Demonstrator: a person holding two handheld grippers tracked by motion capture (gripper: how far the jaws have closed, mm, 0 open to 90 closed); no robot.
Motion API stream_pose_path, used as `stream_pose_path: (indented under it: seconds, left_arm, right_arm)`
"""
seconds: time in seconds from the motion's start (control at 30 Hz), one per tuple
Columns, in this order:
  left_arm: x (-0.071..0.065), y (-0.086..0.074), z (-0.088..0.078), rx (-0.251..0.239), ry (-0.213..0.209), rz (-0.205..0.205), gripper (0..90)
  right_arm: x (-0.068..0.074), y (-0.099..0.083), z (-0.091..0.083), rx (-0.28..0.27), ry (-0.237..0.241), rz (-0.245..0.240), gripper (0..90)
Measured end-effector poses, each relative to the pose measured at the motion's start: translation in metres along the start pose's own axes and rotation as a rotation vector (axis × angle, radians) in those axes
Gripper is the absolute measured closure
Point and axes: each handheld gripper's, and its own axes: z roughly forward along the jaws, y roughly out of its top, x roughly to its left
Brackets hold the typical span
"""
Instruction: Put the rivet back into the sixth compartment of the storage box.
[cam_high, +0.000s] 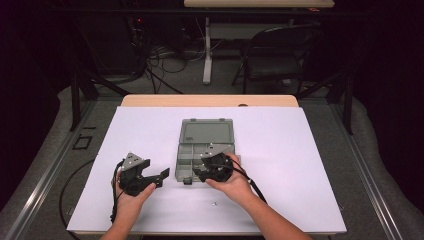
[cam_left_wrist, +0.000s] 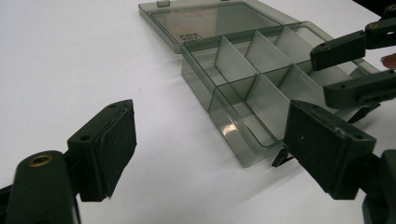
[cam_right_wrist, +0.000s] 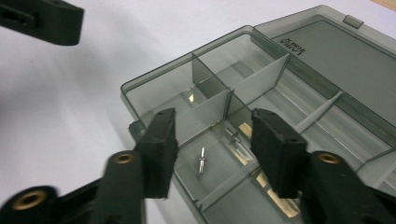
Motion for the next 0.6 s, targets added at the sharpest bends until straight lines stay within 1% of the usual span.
stream_pose_path:
  seconds: [0.1,0.17,0.3,0.4,0.5,0.6]
  left_arm:
    - [0.000,0.000,0.000,0.000,0.000,-0.001,17.0]
    - [0.000,0.000,0.000,0.000,0.000,-0.001,17.0]
    - [0.000,0.000,0.000,0.000,0.000,0.000,17.0]
    - [0.000,0.000,0.000,0.000,0.000,0.000,17.0]
    - [0.000,0.000,0.000,-0.001,-0.002,0.000,17.0]
    - [0.000,0.000,0.000,-0.002,-0.003,0.000,17.0]
  right_arm:
    - [0.003,-0.001,-0.004,0.010,-0.006,-0.023,40.4]
    - [0.004,-0.002,-0.006,0.015,-0.001,-0.031,39.6]
    - [0.007,-0.005,-0.013,0.013,-0.010,-0.049,36.7]
    - [0.007,-0.008,-0.019,0.011,0.006,-0.050,34.0]
    - [0.008,-0.011,-0.024,0.006,-0.009,-0.060,33.5]
    - [0.008,-0.014,-0.028,0.003,-0.009,-0.062,32.6]
